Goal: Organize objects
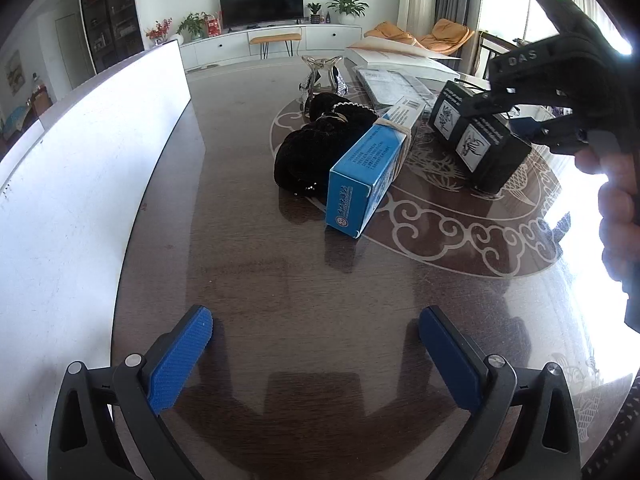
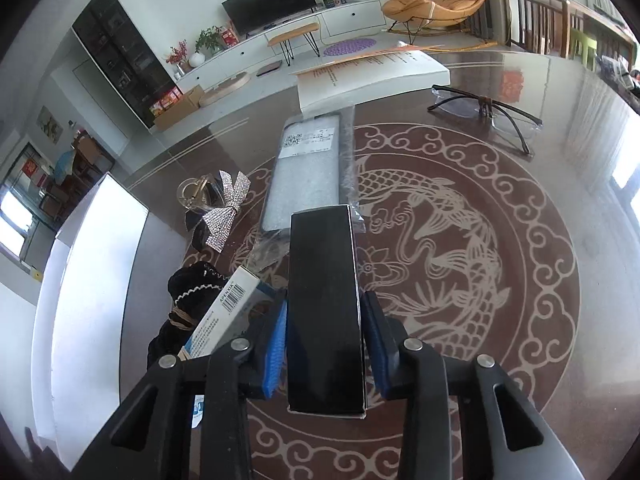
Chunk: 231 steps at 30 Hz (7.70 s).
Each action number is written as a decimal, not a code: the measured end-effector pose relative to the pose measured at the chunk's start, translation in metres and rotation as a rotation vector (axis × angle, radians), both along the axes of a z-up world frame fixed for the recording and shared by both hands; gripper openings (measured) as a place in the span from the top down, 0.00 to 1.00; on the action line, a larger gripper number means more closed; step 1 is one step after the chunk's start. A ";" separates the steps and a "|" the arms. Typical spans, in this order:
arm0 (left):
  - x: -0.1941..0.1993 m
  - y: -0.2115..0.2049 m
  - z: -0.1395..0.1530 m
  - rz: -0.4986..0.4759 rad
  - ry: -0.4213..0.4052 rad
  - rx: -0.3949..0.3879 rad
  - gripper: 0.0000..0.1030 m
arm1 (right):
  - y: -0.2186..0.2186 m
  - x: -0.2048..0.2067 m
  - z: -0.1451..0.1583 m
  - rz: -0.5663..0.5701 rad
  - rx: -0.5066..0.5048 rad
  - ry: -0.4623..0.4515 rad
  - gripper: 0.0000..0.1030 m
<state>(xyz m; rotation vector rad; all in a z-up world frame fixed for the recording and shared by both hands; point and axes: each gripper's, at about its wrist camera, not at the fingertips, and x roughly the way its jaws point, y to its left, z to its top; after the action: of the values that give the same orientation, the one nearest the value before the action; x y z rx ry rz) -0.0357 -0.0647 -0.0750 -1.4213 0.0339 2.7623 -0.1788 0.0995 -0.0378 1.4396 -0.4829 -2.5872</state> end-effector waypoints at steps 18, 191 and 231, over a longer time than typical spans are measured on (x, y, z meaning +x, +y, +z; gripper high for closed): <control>0.000 0.000 0.000 0.000 0.000 0.000 0.00 | 0.115 0.086 0.006 -0.160 -0.095 0.052 0.19; 0.035 -0.061 0.130 0.108 0.219 -0.171 0.13 | 0.001 0.103 -0.017 0.145 0.410 0.112 0.08; -0.136 0.017 0.013 0.123 -0.003 -0.032 0.32 | 0.053 0.096 -0.042 -0.026 0.365 0.053 0.00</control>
<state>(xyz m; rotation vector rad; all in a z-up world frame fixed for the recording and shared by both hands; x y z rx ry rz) -0.1715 -0.0474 -0.0622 -1.4837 -0.0095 2.8701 -0.0830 0.1524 -0.0800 1.4627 -0.0188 -2.8344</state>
